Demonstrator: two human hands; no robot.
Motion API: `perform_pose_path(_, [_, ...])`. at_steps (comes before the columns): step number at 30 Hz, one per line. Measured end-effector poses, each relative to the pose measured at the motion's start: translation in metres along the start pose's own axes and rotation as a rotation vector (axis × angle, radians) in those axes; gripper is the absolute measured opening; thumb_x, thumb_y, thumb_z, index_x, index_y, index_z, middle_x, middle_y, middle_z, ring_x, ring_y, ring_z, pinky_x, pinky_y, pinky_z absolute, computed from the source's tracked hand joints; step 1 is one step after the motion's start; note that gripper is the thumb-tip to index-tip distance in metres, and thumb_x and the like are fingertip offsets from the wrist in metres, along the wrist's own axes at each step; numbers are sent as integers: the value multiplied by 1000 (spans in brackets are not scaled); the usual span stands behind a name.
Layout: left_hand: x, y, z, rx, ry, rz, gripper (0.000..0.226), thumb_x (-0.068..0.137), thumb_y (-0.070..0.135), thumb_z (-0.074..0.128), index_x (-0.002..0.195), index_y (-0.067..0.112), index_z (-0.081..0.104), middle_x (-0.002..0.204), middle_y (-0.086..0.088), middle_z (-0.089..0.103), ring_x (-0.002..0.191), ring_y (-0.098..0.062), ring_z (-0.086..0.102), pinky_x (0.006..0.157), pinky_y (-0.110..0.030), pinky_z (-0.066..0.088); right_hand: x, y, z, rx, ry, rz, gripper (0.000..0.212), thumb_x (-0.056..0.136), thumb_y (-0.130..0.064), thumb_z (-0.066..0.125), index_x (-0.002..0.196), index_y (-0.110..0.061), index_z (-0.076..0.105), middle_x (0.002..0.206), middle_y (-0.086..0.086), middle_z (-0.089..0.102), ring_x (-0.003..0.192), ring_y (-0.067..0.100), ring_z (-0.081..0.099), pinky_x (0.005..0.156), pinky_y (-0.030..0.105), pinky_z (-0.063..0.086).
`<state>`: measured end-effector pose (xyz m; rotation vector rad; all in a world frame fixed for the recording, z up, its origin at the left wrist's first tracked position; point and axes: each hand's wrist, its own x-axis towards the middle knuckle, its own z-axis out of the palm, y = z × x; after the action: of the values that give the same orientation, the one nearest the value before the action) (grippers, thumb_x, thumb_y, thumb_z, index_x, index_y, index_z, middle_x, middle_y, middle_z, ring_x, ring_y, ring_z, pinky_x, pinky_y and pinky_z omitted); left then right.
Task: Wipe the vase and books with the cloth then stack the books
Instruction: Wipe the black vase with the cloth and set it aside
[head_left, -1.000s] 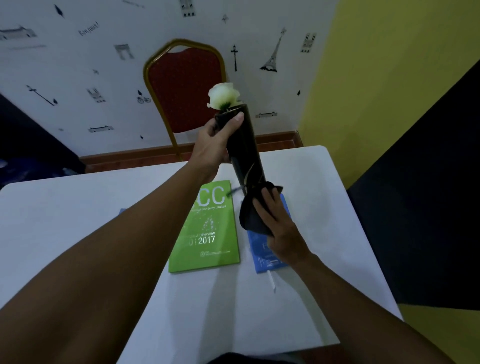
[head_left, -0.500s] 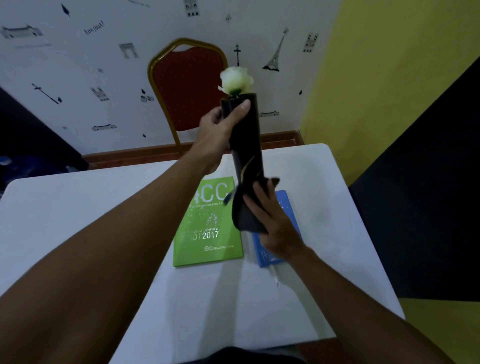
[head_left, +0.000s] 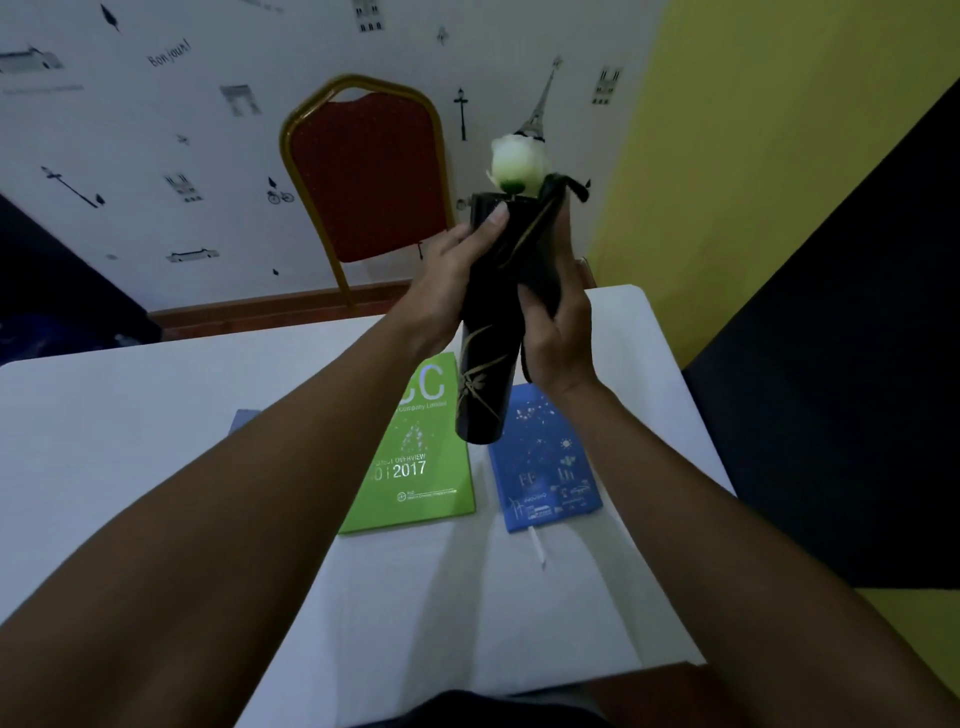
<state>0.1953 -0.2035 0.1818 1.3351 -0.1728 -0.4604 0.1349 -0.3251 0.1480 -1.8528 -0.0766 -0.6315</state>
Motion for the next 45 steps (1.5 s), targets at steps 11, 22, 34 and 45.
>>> perform_pose_path(11, [0, 24, -1, -183, 176, 28, 60, 101, 53, 49, 133, 4, 63, 118, -19, 68, 99, -28, 68, 91, -43, 57, -126, 54, -1, -39, -323, -154, 70, 94, 11, 48, 157, 4, 18, 171, 16, 7, 158, 37, 10, 126, 33, 21])
perform_pose_path(22, [-1, 9, 19, 33, 128, -144, 54, 98, 66, 41, 118, 26, 71, 124, -6, 73, 117, -25, 68, 106, -52, 50, 4, 5, -14, 34, -94, -140, 67, 92, 10, 44, 156, 8, 24, 168, 27, 11, 158, 28, 15, 123, 25, 25])
perform_pose_path(34, [1, 6, 16, -195, 313, -30, 49, 85, 23, 81, 122, -3, 63, 107, -20, 71, 93, -32, 72, 90, -50, 61, -85, 28, -33, -39, -265, -121, 68, 82, 9, 44, 150, 10, 39, 164, 27, 27, 155, 34, 27, 125, 46, 31])
perform_pose_path(45, [-7, -5, 25, -153, 177, -34, 59, 87, 41, 73, 129, 1, 64, 122, -22, 71, 105, -30, 72, 95, -42, 57, -31, 7, -18, 3, -92, -51, 72, 91, 4, 48, 158, 4, 21, 167, 22, 23, 156, 27, 27, 124, 38, 34])
